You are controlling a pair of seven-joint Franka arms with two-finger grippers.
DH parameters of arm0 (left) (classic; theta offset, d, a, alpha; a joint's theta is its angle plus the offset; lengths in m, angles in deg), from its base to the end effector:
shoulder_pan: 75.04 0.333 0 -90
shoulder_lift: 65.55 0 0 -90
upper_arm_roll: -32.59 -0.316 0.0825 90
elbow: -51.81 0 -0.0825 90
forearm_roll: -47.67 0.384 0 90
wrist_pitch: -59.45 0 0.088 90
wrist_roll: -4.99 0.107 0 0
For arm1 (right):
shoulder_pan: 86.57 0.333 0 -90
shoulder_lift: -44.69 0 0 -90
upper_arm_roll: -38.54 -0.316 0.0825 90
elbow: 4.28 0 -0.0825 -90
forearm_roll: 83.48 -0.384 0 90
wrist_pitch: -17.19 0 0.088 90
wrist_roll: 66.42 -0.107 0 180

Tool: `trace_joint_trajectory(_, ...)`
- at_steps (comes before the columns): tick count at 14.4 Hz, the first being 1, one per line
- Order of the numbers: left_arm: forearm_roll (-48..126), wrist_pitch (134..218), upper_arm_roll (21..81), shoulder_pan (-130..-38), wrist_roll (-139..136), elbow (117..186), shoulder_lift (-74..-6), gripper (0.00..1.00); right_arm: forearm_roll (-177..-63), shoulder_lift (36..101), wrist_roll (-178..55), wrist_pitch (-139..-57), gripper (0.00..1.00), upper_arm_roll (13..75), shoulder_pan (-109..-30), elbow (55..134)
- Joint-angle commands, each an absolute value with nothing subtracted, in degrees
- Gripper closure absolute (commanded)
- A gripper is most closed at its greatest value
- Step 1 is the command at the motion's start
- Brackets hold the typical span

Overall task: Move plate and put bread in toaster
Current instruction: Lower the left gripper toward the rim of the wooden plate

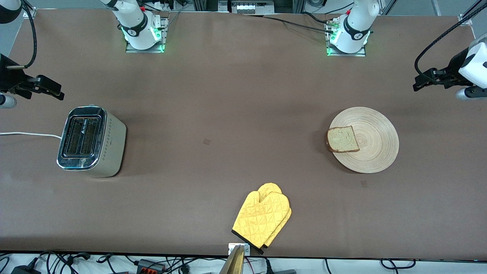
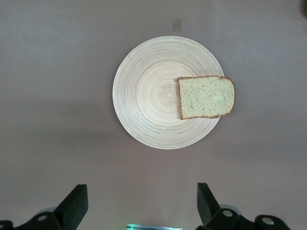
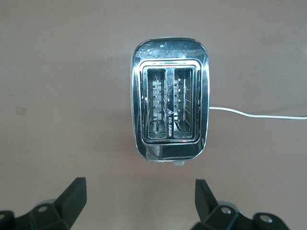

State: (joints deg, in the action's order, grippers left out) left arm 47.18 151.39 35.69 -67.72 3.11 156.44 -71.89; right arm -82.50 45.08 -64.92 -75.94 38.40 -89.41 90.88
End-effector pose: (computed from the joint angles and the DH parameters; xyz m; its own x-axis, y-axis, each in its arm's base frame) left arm 0.5134 0.0358 0.5663 0.9881 0.1071 -0.1108 0.1076 -0.9942 -0.0011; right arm 0.5575 -0.0280 0.5828 0.9989 -0.0200 -0.0427 -0.0193 -0.9997 0.0159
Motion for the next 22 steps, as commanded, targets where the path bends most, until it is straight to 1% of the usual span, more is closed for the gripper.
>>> trace_joint_trajectory(1,46.44,150.24,35.93,-67.39,3.41,155.17,-71.61,0.00,-82.69,44.95,-64.31,-75.01,0.00,38.19,-89.73,90.46)
trace_joint_trajectory(5,46.44,150.32,35.93,-67.39,3.49,155.17,-71.52,0.00,-82.69,45.04,-64.49,-75.09,0.00,38.19,-89.64,90.38)
trace_joint_trajectory(7,46.44,150.24,35.50,-67.31,3.67,153.78,-69.60,0.00,-82.69,45.04,-64.66,-75.09,0.00,38.19,-89.64,90.38)
trace_joint_trajectory(9,45.04,149.01,35.14,-66.09,3.76,150.01,-65.83,0.00,-82.69,45.30,-64.66,-75.18,0.00,38.19,-89.56,90.38)
trace_joint_trajectory(12,44.33,145.06,35.14,-64.50,4.72,143.94,-58.71,0.00,-82.78,46.00,-64.75,-75.27,0.00,38.19,-89.73,90.47)
trace_joint_trajectory(15,38.99,145.75,35.23,-60.11,10.41,143.31,-53.96,0.00,-82.69,46.09,-64.66,-75.18,0.00,38.19,-89.47,90.47)
trace_joint_trajectory(18,36.78,149.87,35.23,-57.56,24.54,143.39,-47.46,0.00,-82.86,46.53,-64.49,-75.18,0.00,38.10,-89.38,90.03)
trace_joint_trajectory(22,31.77,150.85,35.23,-50.98,40.64,143.57,-39.72,0.00,-82.95,46.45,-64.49,-75.09,0.00,37.92,-89.38,89.32)
